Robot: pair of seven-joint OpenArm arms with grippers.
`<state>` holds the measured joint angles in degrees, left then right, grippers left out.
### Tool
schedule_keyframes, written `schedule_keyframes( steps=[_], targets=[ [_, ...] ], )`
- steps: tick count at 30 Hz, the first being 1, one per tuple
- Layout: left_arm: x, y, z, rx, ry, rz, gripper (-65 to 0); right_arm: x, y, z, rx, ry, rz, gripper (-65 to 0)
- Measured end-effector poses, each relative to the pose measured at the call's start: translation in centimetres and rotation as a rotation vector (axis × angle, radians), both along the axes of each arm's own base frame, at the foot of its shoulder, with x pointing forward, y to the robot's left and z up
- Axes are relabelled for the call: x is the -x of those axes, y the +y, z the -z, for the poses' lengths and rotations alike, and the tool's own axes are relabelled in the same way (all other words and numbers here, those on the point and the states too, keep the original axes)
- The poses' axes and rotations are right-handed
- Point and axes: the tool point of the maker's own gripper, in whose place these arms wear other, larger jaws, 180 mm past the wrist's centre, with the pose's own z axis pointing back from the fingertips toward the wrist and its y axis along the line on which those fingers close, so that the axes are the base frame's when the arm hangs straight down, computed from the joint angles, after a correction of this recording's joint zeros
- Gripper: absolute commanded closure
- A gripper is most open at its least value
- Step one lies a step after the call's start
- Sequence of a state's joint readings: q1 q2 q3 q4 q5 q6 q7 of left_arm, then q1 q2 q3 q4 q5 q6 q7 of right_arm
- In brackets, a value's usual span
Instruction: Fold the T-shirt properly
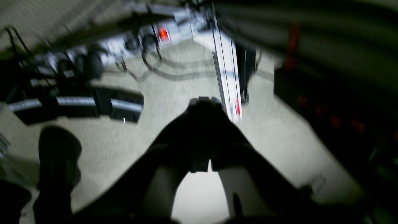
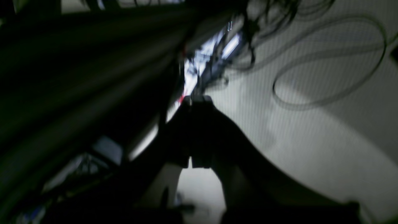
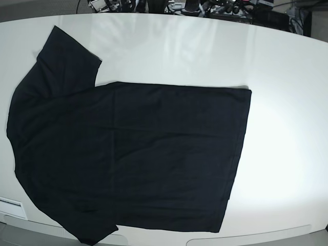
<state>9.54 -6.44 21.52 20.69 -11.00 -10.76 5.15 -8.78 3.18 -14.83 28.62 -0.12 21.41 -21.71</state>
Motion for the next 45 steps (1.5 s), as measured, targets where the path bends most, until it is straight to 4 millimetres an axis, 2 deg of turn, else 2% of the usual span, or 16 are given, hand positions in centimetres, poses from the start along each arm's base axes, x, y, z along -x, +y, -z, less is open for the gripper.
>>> schedule_keyframes(
  steps=[6, 9, 11, 16, 21, 24, 28, 30, 32, 34, 36, 38, 40, 43, 45],
  targets=[
    [3.0, 3.1, -1.9, -0.031, 0.050, 0.073, 0.0, 6.8, -2.0, -1.0, 0.050, 0.111, -0.029, 0.0],
    [5.0, 4.2, -3.7, -0.026, 0.032, 0.117, 0.0, 10.6, -2.4, -2.7, 0.022, 0.134, -0.025, 0.0],
    [6.6, 4.4, -5.1, -0.008, 0.028, 0.136, 0.0, 12.3, -2.2, -4.2, -0.016, 0.135, -0.009, 0.0],
    [9.3, 4.9, -9.7, 0.048, 0.011, 0.204, 0.0, 14.6, -2.1, -8.6, -0.047, 0.111, -0.014, 0.0],
    [10.4, 6.1, -15.2, 0.048, -0.006, 0.347, 0.0, 16.0, -3.2, -14.4, 0.029, 0.076, -0.046, 0.0],
    [9.6, 6.3, -18.7, 0.042, -0.052, 0.459, 0.0, 14.6, -3.6, -18.2, 0.061, -0.014, -0.065, 0.0],
    [7.0, 6.4, -23.0, 0.033, -0.141, 0.539, 0.0, 10.9, -5.4, -23.0, 0.163, -0.191, -0.122, 0.0],
    [5.4, 6.5, -24.8, 0.020, -0.194, 0.558, 0.0, 8.9, -5.6, -24.7, 0.189, -0.260, -0.143, 0.0],
    [3.5, 6.3, -26.2, 0.009, -0.252, 0.568, 0.0, 5.6, -5.7, -25.9, 0.216, -0.367, -0.137, 0.0],
    [0.8, 5.8, -27.4, 0.009, -0.328, 0.577, 0.0, 3.8, -5.6, -27.0, 0.219, -0.415, -0.131, 0.0],
    [-2.5, 5.5, -29.0, -0.008, -0.430, 0.581, 0.0, 3.0, -5.6, -27.8, 0.228, -0.443, -0.148, 0.0],
    [-4.8, 5.7, -30.3, -0.047, -0.503, 0.594, 0.0, 2.2, -5.7, -28.4, 0.240, -0.483, -0.132, 0.0],
    [-6.3, 5.7, -31.4, -0.075, -0.566, 0.644, 0.0, 1.1, -6.3, -28.6, 0.276, -0.538, -0.145, 0.0],
    [-7.3, 5.2, -32.1, -0.068, -0.612, 0.751, 0.0, 0.4, -6.6, -28.9, 0.301, -0.584, -0.184, 0.0],
    [-9.4, 5.2, -32.2, -0.087, -0.663, 0.777, 0.0, -0.5, -6.7, -29.0, 0.309, -0.626, -0.210, 0.0]
  ],
)
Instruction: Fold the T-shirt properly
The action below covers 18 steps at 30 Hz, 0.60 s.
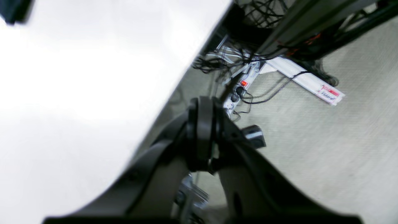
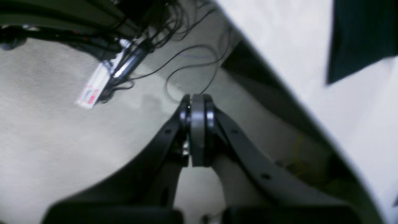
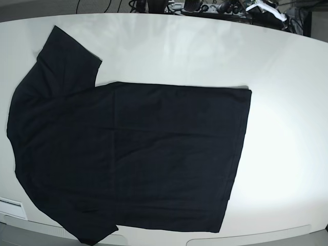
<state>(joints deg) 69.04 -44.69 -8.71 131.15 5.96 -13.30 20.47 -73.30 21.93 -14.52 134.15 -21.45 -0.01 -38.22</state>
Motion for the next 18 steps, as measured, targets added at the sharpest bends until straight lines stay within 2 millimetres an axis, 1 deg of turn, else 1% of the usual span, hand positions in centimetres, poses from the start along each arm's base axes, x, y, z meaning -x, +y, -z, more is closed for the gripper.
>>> schedule_keyframes(
  steps=[2, 5, 6, 8, 10, 12, 13, 15, 16, 17, 18],
  targets=[
    [-2.6, 0.2, -0.4, -0.007, -0.074, 0.024, 0.0, -2.1, 0.1, 0.2, -0.002, -0.052, -0.002, 0.0],
    [-7.0, 1.4, -1.2, -0.043, -0.200, 0.041, 0.0, -6.5, 0.2, -0.4, -0.009, -0.191, -0.009, 0.0],
    [-8.1, 1.3, -1.5, -0.039, -0.234, 0.069, 0.0, -7.6, 0.2, -0.6, -0.008, -0.223, -0.009, 0.0],
    [-9.9, 1.0, -1.9, -0.019, -0.270, 0.117, 0.0, -9.8, 0.1, -1.0, -0.005, -0.284, -0.008, 0.0],
    [-11.5, 1.3, -1.7, -0.032, -0.280, 0.164, 0.0, -12.2, -0.1, -1.7, 0.000, -0.354, -0.007, 0.0],
    [-12.9, 1.7, -1.4, -0.042, -0.278, 0.221, 0.0, -14.4, -0.8, -2.6, 0.017, -0.423, 0.003, 0.0],
    [-13.5, 1.9, -1.1, -0.049, -0.274, 0.247, 0.0, -15.2, -1.4, -3.0, 0.032, -0.450, 0.012, 0.0],
    [-14.4, 2.2, -0.3, -0.047, -0.262, 0.294, 0.0, -15.9, -2.8, -3.6, 0.064, -0.486, 0.028, 0.0],
    [-14.7, 2.5, 0.1, -0.052, -0.256, 0.321, -3.7, -16.1, -3.5, -3.8, 0.070, -0.492, 0.041, 0.0],
    [-15.0, 2.5, 0.5, -0.046, -0.250, 0.346, -11.2, -16.1, -4.1, -3.9, 0.066, -0.489, 0.054, 0.0],
    [-15.3, 2.6, 0.9, -0.041, -0.242, 0.366, -20.2, -16.2, -4.7, -3.9, 0.064, -0.481, 0.062, 0.0]
  ],
)
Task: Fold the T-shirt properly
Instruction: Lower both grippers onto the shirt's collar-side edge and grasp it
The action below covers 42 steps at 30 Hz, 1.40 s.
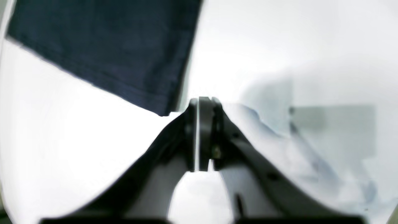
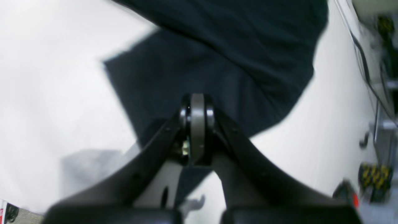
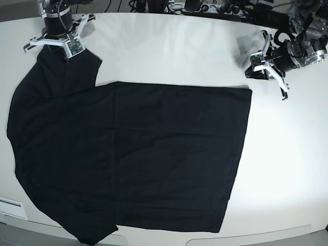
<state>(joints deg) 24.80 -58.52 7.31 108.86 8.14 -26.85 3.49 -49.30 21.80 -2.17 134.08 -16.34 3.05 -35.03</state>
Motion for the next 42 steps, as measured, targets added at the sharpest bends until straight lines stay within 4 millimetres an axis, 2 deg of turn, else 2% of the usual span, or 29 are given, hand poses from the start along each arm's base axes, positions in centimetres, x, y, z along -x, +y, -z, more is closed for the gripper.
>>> schedule_keyframes(
  steps=[2, 3, 7, 14, 28, 29, 30, 32, 33, 35, 39, 42],
  targets=[
    [-0.7, 0.4, 0.7, -0.032, 0.006, 0.035, -36.4, -0.1, -0.6, 0.0, -0.039, 0.007, 0.018, 0.0],
    [-1.0, 0.5, 1.0, -0.046, 0.010, 0.049, -39.9, -0.1, -0.8, 0.0, -0.063, 0.014, 0.026, 0.0],
    [-1.6, -0.4, 2.1, -0.032, 0.032, 0.109, -40.3, 0.0, -1.8, -0.1, -0.093, 0.028, 0.052, 0.0],
    [-2.9, -2.3, 3.4, -0.067, -0.041, 0.219, -40.3, 0.2, -1.4, 0.0, -0.122, 0.047, 0.032, 0.0],
    [-5.3, -4.3, 3.6, -0.059, -0.111, 0.240, -40.0, 0.0, -1.1, -0.1, -0.118, 0.037, 0.004, 0.0],
    [-5.4, -4.6, 3.7, -0.052, -0.113, 0.236, -37.0, 0.0, -1.1, -0.1, -0.118, 0.037, 0.004, 0.0],
    [-5.4, -4.8, 3.9, -0.049, -0.112, 0.233, -29.7, 0.0, -1.1, -0.1, -0.118, 0.037, 0.004, 0.0],
    [-5.2, -5.1, 4.4, -0.052, -0.099, 0.232, -7.3, -0.1, -1.1, -0.2, -0.118, 0.035, 0.004, 0.0],
    [-5.0, -5.3, 4.7, -0.056, -0.094, 0.235, 0.0, -0.1, -1.1, -0.2, -0.115, 0.033, 0.003, 0.0],
    [-5.1, -5.3, 4.7, -0.057, -0.100, 0.228, 0.0, -0.3, -1.6, -0.4, -0.087, 0.020, 0.003, -0.7],
    [-5.2, -5.3, 4.7, -0.060, -0.099, 0.227, 0.0, -1.1, -2.8, -1.5, -0.065, -0.039, 0.021, -15.7],
    [-5.2, -5.3, 4.7, -0.060, -0.098, 0.222, 0.0, -1.7, -2.9, -2.2, -0.051, -0.068, -0.020, -21.6]
  ],
)
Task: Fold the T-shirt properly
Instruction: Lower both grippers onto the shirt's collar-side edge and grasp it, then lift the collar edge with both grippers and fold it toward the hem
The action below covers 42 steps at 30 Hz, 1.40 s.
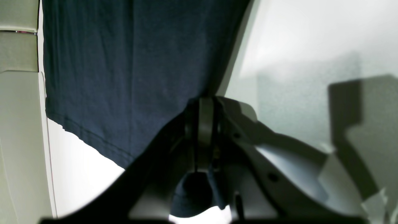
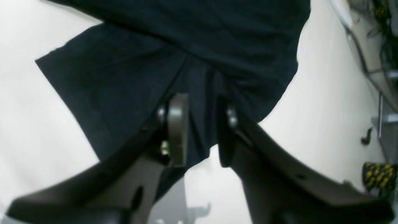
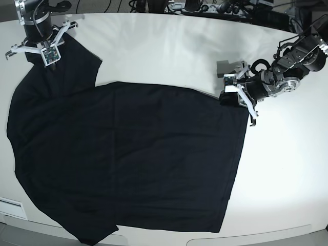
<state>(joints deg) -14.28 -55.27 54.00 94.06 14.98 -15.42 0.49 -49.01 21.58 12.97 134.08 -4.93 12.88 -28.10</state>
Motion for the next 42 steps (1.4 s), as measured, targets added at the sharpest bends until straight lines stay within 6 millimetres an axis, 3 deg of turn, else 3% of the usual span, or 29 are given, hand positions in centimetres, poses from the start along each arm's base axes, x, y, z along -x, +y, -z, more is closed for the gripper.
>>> schedule_keyframes(
  steps=[3, 6, 8, 11, 19, 21, 23, 24, 28, 33, 38, 42],
  targets=[
    [0.0, 0.0, 0.0, 0.001, 0.001, -0.003, 0.0, -0.9, -0.2, 1.4, -0.037, 0.020, -0.012, -21.5],
    [0.0, 0.1, 0.0, 0.008, 0.013, -0.023, 0.0, -0.5, -0.5, 4.3, -0.087, 0.108, -0.013, -27.9],
    [0.0, 0.1, 0.0, 0.009, 0.013, -0.023, 0.0, -0.2, -1.5, 6.2, -0.086, 0.154, 0.013, -32.7],
    [0.0, 0.0, 0.0, 0.009, 0.013, -0.023, 0.0, -0.5, -3.3, 8.1, -0.064, 0.190, 0.070, -33.3],
    [0.0, 0.1, 0.1, 0.008, 0.013, -0.024, 0.0, -1.9, -6.1, 10.1, -0.047, 0.217, 0.091, -32.8],
    [0.0, 0.1, 0.1, 0.008, 0.013, -0.024, 0.0, -2.3, -6.4, 10.5, -0.061, 0.223, 0.089, -23.5],
    [0.0, 0.1, 0.1, 0.008, 0.013, -0.024, 0.0, -2.4, -6.4, 10.8, -0.072, 0.233, 0.082, -5.0],
    [0.0, 0.1, 0.0, 0.008, 0.013, -0.024, 0.0, -2.2, -6.4, 11.0, -0.073, 0.239, 0.085, 0.0],
    [-0.2, 0.1, 0.0, 0.001, -0.001, -0.019, 0.0, -2.3, -7.0, 10.7, -0.058, 0.226, 0.119, 0.0],
    [-1.0, 1.0, -0.5, -0.025, -0.056, -0.064, 0.0, -2.4, -7.0, 8.8, -0.002, 0.236, 0.138, 0.0],
    [-0.5, 3.0, -1.9, -0.131, -0.075, -0.074, 0.0, -2.5, -5.3, 4.8, 0.038, 0.163, 0.087, 0.0],
    [1.5, 2.5, -3.0, -0.117, -0.019, -0.046, 0.0, -1.2, -4.3, 2.7, 0.053, 0.145, 0.056, 0.0]
  ],
)
